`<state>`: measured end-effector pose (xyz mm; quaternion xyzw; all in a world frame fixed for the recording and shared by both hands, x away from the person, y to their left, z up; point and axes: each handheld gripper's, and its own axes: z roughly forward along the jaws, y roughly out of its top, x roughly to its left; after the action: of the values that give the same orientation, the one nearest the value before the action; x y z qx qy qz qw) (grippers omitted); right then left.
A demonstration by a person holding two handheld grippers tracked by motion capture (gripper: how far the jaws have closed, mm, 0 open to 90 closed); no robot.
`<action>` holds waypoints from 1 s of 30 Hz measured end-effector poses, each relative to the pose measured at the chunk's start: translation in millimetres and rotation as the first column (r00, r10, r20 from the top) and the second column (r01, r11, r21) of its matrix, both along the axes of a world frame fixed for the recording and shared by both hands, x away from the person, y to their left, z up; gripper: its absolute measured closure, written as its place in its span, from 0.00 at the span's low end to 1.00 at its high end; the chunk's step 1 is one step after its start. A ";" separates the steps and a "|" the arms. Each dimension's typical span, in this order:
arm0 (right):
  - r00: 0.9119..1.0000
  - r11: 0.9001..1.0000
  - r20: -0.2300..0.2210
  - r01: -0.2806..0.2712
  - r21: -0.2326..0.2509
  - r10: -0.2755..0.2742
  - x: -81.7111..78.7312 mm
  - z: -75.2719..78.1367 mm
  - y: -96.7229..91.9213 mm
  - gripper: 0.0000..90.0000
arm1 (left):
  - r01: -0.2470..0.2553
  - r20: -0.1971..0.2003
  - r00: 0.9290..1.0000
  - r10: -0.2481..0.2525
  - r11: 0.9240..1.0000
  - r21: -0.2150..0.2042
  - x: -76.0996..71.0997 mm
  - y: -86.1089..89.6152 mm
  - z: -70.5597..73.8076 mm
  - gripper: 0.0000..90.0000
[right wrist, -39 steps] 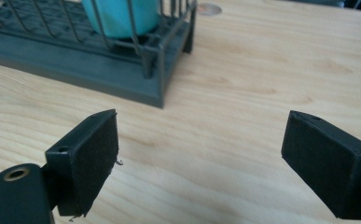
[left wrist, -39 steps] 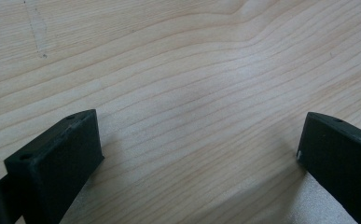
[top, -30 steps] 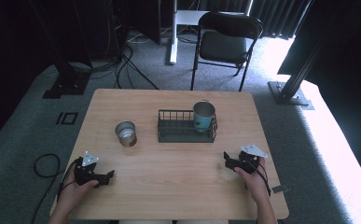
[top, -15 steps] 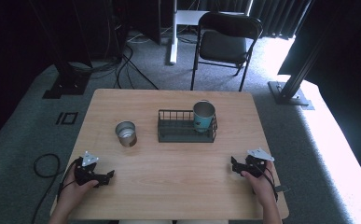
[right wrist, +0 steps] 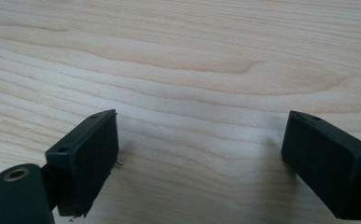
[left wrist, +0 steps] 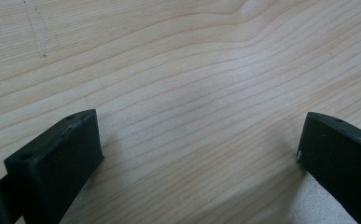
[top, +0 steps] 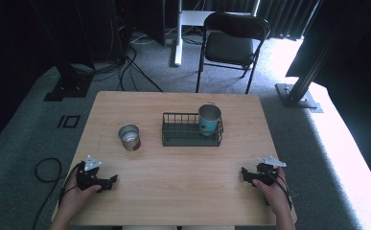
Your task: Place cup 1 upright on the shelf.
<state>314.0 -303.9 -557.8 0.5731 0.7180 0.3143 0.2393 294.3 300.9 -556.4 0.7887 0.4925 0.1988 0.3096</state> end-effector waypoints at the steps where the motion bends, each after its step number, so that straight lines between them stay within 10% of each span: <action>1: 1.000 1.000 0.001 0.002 0.005 -0.002 -0.6 0.0 -0.4 0.12 | 0.000 0.000 1.000 0.000 1.000 0.000 0.0 0.0 0.0 0.00; 30: 1.000 1.000 -0.002 -0.007 -0.009 0.007 -2.0 -0.3 -2.4 0.12 | 0.038 0.000 0.999 -0.038 0.999 -0.001 -2.1 -0.6 0.0 0.00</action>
<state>312.0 -306.3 -558.1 0.5699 0.7216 0.3113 0.2401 292.2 300.3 -556.4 0.7977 0.4776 0.1928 0.3138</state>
